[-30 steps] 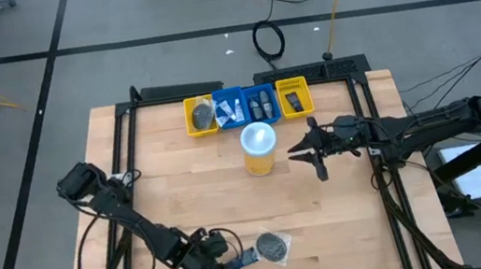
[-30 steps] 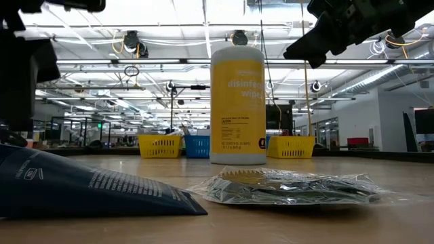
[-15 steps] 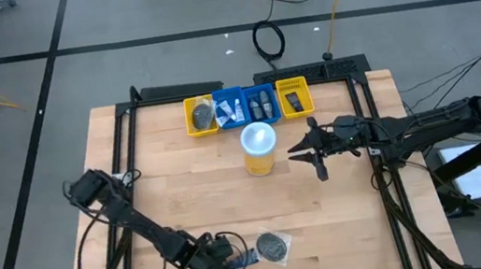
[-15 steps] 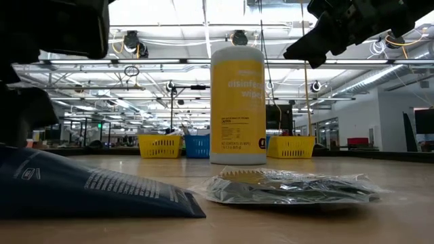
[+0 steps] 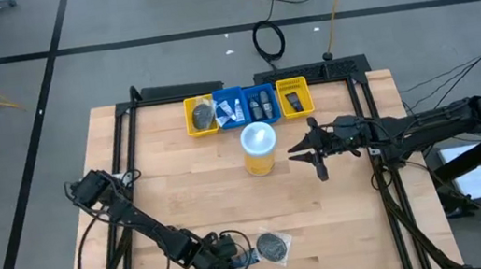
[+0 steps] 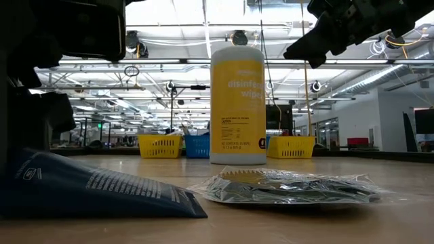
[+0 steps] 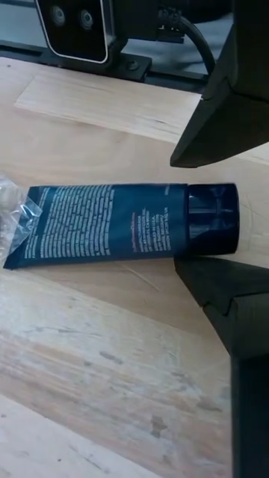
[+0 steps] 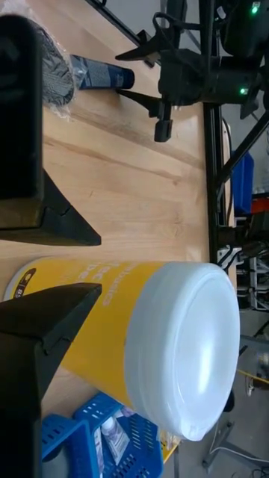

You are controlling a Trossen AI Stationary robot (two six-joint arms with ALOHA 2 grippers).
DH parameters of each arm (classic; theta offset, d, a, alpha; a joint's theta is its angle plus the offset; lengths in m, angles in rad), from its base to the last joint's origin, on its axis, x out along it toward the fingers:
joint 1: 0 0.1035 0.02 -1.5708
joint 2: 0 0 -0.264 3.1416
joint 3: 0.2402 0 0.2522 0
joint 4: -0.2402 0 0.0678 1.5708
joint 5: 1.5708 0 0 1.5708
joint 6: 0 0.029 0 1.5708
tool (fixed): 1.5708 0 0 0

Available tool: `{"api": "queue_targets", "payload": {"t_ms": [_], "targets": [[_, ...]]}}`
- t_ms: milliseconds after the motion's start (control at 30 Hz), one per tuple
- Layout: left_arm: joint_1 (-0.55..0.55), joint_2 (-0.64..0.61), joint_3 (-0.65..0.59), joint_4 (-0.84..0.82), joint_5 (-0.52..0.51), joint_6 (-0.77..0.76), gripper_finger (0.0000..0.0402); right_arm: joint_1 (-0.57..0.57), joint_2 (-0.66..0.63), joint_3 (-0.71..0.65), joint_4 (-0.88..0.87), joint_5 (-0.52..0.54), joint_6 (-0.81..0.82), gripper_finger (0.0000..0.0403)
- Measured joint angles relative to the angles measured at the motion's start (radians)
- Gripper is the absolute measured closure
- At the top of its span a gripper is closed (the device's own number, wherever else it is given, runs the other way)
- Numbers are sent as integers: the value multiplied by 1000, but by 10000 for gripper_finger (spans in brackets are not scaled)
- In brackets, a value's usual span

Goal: Pick & Place Travel size toiletries
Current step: Put the shaving cream into the right yellow basket

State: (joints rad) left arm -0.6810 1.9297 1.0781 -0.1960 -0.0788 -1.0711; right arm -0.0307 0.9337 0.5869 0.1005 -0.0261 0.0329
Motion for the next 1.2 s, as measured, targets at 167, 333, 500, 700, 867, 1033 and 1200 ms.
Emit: {"api": "queue_targets", "payload": {"t_ms": [167, 333, 500, 700, 867, 1033, 1200], "targets": [[-2, 1, -2, 7, 0, 8, 190, 0, 0, 0, 0, 0, -12, 316], [-2, 1, -3, 8, 3, 22, 190, 0, 0, 0, 0, 0, -15, 316], [-1, 2, -3, 3, 16, 22, 201, 0, 0, 0, 0, 0, -15, 316], [8, 2, -4, -9, 52, 25, 290, 0, 0, 0, 0, 0, -15, 316], [27, -6, -4, -11, 90, 32, 295, 0, 0, 0, 0, 0, -15, 316], [40, -47, -9, -42, 83, 78, 295, 0, 0, 0, -1, 0, -12, 316], [41, -121, -10, -127, -8, 75, 295, 0, 0, 0, -1, 0, -15, 316]]}}
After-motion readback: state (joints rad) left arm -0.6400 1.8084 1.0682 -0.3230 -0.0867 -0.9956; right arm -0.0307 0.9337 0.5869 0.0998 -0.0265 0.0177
